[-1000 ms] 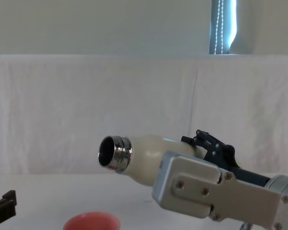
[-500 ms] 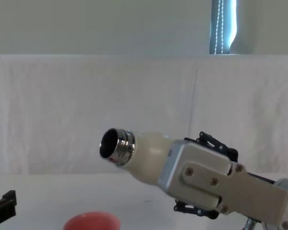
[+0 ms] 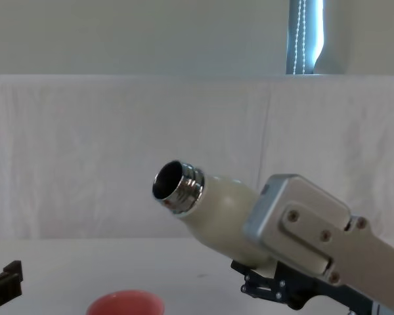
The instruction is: Grasp the thermos with one hand and pour water into the cup lid.
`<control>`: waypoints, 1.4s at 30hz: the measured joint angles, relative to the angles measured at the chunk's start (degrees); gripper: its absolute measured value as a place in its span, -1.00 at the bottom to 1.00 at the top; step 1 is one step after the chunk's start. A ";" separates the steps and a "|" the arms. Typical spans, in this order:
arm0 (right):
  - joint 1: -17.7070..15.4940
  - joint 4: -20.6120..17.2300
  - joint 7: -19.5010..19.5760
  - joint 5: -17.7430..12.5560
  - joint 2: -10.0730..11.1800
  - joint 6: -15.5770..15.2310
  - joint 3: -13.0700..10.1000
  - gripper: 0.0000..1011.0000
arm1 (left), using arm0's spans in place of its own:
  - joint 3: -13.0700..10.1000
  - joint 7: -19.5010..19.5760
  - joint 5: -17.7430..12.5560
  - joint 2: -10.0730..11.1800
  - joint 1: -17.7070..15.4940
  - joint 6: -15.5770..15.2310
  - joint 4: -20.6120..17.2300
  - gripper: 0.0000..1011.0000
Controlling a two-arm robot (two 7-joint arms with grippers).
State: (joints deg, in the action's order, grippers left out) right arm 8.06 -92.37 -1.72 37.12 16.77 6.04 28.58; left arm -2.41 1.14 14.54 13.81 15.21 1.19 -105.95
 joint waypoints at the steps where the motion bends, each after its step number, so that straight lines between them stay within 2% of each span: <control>1: -0.31 0.00 0.01 -0.63 -0.14 0.30 -0.29 0.88 | 0.00 0.00 0.00 0.00 0.00 0.00 0.00 0.98; 10: -1.88 0.18 -0.67 -4.30 -0.87 1.36 -2.02 0.88 | 0.00 0.00 0.00 0.00 0.00 0.00 0.00 0.98; 18: -3.48 0.56 -2.19 -9.56 -1.88 2.37 -4.45 0.88 | 0.00 0.00 0.00 0.00 0.00 0.00 0.00 0.98; 25: -4.68 0.51 -4.35 -15.91 -3.19 2.79 -7.15 0.88 | 0.00 0.00 0.00 0.00 0.00 0.00 0.00 0.98; 26: -4.68 0.51 -4.35 -15.91 -3.19 2.79 -7.15 0.88 | 0.00 0.00 0.00 0.00 0.00 0.00 0.00 0.98; 28: -5.12 0.41 -5.66 -18.78 -3.76 2.74 -8.21 0.88 | 0.00 0.00 0.00 0.00 0.00 0.00 0.00 0.98; 42: -5.76 0.43 -9.70 -28.87 -6.11 0.93 -10.69 0.88 | 0.00 0.00 0.00 0.00 0.00 0.00 0.00 0.98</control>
State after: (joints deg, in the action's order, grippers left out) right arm 2.30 -91.95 -11.42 8.25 10.66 6.96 17.89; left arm -2.41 1.14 14.54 13.81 15.21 1.19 -105.95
